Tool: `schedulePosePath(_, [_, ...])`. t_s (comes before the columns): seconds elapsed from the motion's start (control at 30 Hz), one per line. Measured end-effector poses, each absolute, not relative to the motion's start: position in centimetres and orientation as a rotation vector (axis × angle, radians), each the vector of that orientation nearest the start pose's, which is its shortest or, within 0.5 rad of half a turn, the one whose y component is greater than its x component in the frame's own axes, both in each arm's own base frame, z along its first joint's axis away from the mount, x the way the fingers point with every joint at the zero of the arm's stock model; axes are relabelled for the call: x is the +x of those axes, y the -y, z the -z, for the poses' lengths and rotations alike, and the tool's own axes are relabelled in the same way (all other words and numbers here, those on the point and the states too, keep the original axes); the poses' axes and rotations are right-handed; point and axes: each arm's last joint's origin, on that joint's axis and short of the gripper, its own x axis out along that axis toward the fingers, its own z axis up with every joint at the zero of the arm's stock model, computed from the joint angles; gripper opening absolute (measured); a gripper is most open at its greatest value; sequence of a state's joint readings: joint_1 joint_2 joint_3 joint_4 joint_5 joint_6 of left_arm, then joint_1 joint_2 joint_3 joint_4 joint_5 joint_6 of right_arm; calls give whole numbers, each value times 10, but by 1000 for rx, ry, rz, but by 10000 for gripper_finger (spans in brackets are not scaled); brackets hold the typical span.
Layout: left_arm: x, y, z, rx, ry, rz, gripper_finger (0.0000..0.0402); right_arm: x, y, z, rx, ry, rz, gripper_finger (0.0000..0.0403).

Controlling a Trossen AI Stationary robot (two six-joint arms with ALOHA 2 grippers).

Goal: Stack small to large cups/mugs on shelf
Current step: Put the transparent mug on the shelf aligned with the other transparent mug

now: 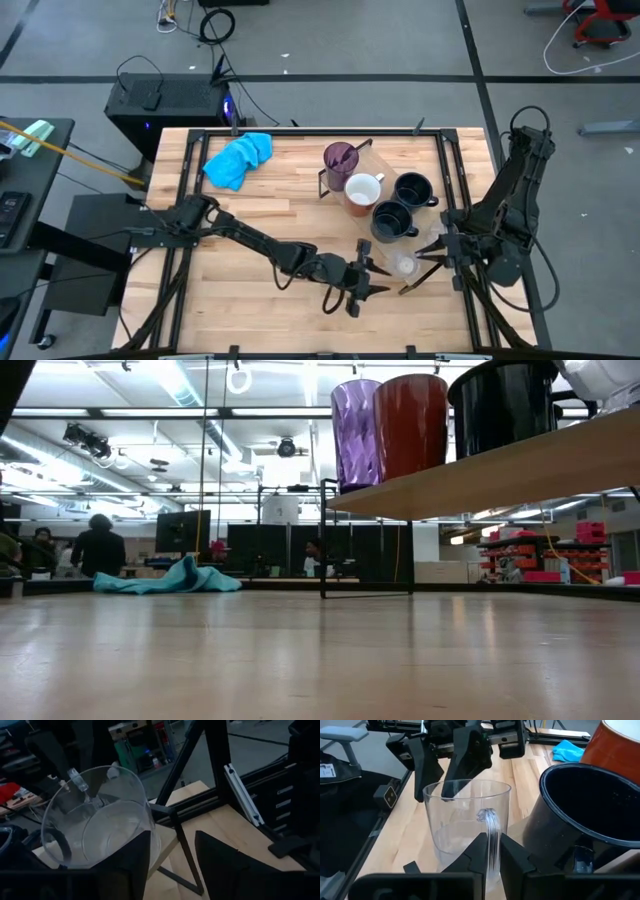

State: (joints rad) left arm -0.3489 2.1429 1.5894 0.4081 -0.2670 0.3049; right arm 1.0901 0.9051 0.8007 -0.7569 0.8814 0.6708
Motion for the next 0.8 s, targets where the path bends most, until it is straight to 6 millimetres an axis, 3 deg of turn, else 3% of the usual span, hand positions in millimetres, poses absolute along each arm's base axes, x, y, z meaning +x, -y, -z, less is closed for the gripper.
schedulePosePath(0.23, [472,157,-232,382,-145,83,157,95,-134,-289,-36,-493,-35,44])
schedulePosePath(0.6, [473,152,-231,424,-167,77,131,93,-131,-286,3,-520,0,44])
schedulePosePath(0.8, [466,158,-244,471,-157,57,117,93,-131,-285,12,-526,1,43])
